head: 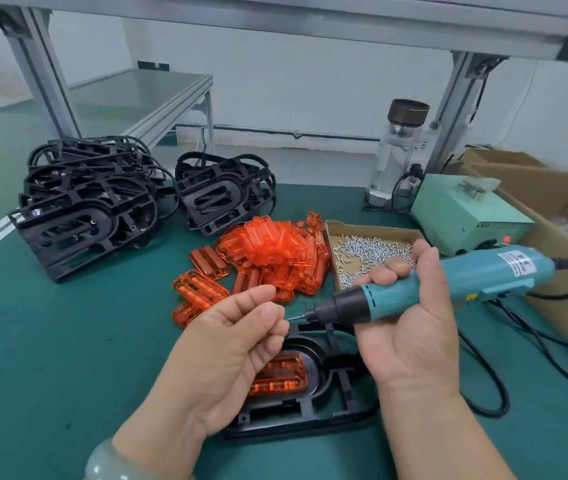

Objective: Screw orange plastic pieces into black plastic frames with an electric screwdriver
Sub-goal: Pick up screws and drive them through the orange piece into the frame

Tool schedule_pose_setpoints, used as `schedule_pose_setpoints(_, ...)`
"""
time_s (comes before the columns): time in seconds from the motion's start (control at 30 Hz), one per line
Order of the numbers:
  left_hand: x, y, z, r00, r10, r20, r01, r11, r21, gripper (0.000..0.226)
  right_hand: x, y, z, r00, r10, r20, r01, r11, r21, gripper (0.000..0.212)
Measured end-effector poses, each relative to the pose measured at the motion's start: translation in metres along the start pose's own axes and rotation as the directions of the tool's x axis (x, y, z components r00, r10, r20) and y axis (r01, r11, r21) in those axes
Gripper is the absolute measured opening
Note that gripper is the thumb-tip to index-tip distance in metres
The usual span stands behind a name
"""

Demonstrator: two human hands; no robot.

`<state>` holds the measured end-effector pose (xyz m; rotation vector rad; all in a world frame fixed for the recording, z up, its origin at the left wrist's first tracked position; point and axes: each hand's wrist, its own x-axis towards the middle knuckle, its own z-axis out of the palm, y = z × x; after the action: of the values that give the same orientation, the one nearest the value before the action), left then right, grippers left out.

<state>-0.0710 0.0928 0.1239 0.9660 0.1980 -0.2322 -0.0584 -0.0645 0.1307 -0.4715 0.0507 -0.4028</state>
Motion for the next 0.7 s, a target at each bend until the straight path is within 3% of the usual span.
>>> schedule_pose_setpoints(0.2, -0.0025, 0.0005, 0.0003, 0.994, -0.108, 0.008, 0.108, 0.994, 0.004, 0.014, -0.0006, -0.0061, 0.0031, 0.999, -0.026, -0.047, 0.029, 0.997, 0.065, 0.013)
schedule_pose_setpoints(0.4, -0.0059, -0.0013, 0.0064, 0.972, -0.219, 0.079, 0.222, 0.974, -0.030, 0.012, -0.0008, -0.0051, 0.0033, 0.998, -0.023, -0.050, 0.027, 0.997, 0.074, 0.011)
schedule_pose_setpoints(0.7, -0.0059, 0.0000, 0.0065, 0.957, -0.270, 0.110, 0.278, 0.958, -0.069, 0.011, -0.0011, -0.0039, 0.0036, 0.999, -0.033, -0.021, 0.034, 0.998, 0.048, 0.007)
